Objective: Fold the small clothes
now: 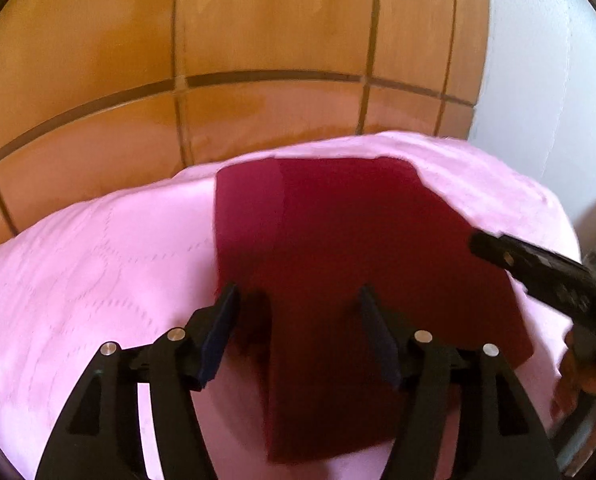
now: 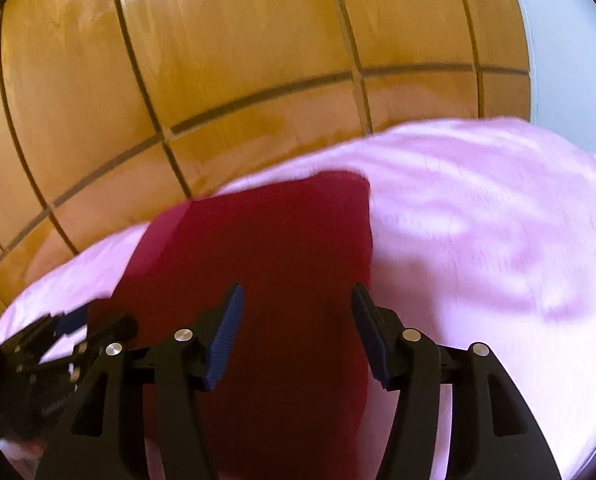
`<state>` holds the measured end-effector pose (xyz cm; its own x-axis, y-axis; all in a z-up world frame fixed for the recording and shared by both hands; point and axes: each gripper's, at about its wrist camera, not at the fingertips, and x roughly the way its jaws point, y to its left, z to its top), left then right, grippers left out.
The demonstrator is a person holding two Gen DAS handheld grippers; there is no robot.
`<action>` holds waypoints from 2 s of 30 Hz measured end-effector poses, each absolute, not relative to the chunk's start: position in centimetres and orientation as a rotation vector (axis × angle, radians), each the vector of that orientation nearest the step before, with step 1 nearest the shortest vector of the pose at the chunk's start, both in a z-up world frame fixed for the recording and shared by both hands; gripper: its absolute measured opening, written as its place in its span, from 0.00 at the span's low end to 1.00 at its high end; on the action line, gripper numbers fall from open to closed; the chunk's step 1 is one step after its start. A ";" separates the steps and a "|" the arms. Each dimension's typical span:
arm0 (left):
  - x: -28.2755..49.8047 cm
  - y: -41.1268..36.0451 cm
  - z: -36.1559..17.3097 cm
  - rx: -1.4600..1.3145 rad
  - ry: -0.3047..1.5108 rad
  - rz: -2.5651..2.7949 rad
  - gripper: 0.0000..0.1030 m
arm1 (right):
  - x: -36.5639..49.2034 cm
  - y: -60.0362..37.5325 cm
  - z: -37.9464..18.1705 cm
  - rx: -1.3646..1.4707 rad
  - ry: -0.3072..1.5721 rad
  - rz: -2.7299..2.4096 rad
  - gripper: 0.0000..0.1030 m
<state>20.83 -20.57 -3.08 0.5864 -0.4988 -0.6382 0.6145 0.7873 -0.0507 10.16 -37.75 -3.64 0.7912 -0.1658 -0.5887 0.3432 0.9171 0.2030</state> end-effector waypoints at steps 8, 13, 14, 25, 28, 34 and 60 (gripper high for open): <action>21.7 -18.4 -4.5 0.109 0.819 -0.633 0.77 | 9.2 -38.6 -5.2 0.451 0.640 -0.306 0.71; 18.2 -14.8 -3.8 0.054 0.817 -0.573 0.96 | 6.3 -35.6 -4.0 0.397 0.655 -0.353 0.80; 17.5 -14.4 -3.6 0.052 0.806 -0.562 0.98 | 5.8 -35.1 -3.8 0.392 0.655 -0.356 0.84; 11.9 -11.0 0.0 0.095 0.709 -0.413 0.98 | 1.1 -30.7 -0.7 0.299 0.661 -0.375 0.94; 11.1 -10.3 0.5 0.090 0.699 -0.362 0.98 | 0.3 -29.7 0.0 0.276 0.651 -0.373 0.96; 9.8 -9.4 1.2 0.073 0.695 -0.336 0.98 | -0.6 -28.2 0.4 0.236 0.659 -0.362 0.96; 8.1 -7.4 3.0 0.035 0.701 -0.267 0.98 | -2.4 -25.9 1.5 0.193 0.666 -0.400 0.96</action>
